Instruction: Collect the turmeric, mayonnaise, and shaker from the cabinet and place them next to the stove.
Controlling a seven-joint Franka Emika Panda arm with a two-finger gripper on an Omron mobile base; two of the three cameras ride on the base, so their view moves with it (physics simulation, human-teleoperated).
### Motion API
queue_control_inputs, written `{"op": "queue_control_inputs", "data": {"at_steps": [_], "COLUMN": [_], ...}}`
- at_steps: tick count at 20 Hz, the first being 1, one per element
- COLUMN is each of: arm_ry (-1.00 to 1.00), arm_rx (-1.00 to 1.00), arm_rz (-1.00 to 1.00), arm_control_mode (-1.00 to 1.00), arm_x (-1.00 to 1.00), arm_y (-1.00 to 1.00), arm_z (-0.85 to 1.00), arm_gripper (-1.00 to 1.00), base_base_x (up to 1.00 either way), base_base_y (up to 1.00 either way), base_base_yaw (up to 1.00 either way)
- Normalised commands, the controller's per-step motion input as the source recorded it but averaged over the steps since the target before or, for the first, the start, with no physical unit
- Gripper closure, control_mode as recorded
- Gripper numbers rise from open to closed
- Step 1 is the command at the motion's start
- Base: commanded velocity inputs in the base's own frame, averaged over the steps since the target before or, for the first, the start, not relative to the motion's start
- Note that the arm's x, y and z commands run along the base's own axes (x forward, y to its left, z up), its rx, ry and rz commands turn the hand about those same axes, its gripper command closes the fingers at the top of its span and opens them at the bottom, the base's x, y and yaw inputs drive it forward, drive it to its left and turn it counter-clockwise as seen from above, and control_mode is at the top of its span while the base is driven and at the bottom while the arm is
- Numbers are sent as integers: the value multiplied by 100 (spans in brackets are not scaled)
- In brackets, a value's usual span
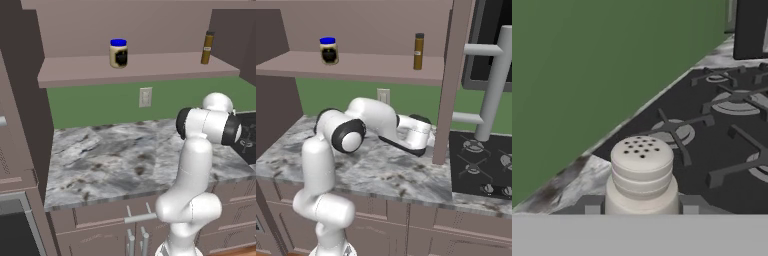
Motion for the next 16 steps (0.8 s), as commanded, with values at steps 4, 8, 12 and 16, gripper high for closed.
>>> {"op": "queue_control_inputs", "data": {"at_steps": [4, 8, 12, 16], "arm_ry": [-17, -19, -18, -11], "arm_rx": [0, -2, -4, -12], "arm_rz": [0, 2, 3, 4], "arm_control_mode": [-100, -100, -100, -100], "arm_x": [-15, -22, -21, -25], "arm_y": [1, 11, 11, 13], "arm_z": [-58, -64, -69, -69], "arm_gripper": [100, 100, 100, 100], "base_base_x": [0, 0, 0, 0], "base_base_y": [0, 0, 0, 0], "base_base_yaw": [0, 0, 0, 0]}}
